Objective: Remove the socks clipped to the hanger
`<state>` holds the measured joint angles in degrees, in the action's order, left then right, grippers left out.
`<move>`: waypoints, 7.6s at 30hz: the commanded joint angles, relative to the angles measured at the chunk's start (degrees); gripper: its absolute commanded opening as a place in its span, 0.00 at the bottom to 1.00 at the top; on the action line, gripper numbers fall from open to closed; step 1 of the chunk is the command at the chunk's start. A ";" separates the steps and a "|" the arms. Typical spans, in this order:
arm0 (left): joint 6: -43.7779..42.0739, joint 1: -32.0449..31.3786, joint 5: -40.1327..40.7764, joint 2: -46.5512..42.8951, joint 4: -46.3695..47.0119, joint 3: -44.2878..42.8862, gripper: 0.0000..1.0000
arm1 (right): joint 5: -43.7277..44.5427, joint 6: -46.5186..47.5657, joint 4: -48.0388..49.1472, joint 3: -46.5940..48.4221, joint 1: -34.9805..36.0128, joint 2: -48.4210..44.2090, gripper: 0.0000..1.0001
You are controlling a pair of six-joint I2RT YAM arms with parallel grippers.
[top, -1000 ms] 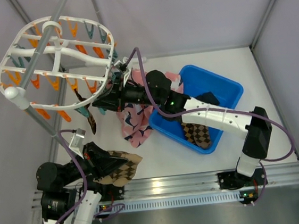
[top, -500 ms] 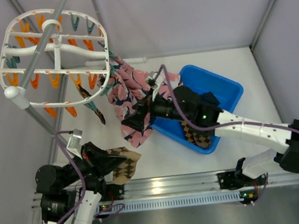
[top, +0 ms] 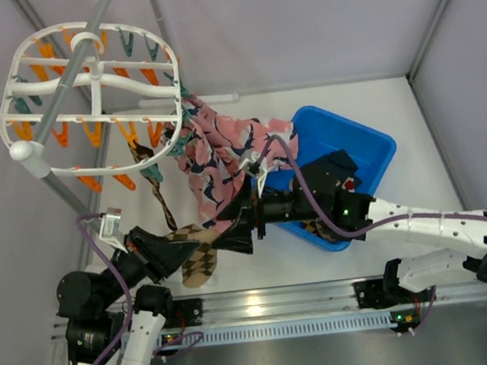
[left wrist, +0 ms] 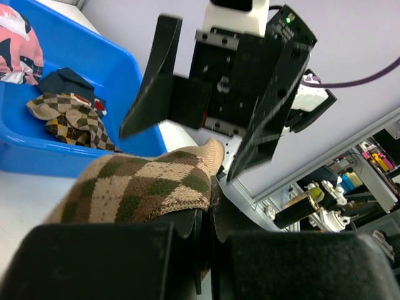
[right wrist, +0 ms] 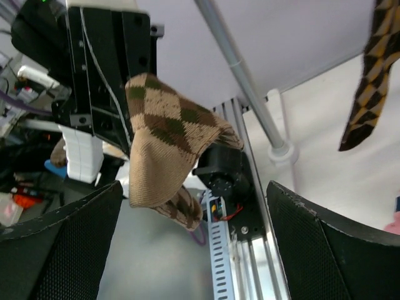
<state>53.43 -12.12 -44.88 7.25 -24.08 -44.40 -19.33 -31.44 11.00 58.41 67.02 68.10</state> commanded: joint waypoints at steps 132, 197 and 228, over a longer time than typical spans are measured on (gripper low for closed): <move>-23.37 -0.01 40.66 -6.28 -46.76 -28.72 0.86 | 32.51 19.57 29.79 45.61 0.74 64.87 0.90; -22.58 1.31 6.29 -2.14 -26.02 -12.55 0.98 | -13.45 -31.76 46.92 11.02 2.85 25.16 0.00; -19.24 1.57 -2.05 -1.80 -16.00 -4.65 0.98 | -14.94 -28.76 35.14 16.47 4.69 24.80 0.00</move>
<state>32.97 -10.92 -42.83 5.08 -43.62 -51.03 -33.32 -59.35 42.72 71.50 70.37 92.12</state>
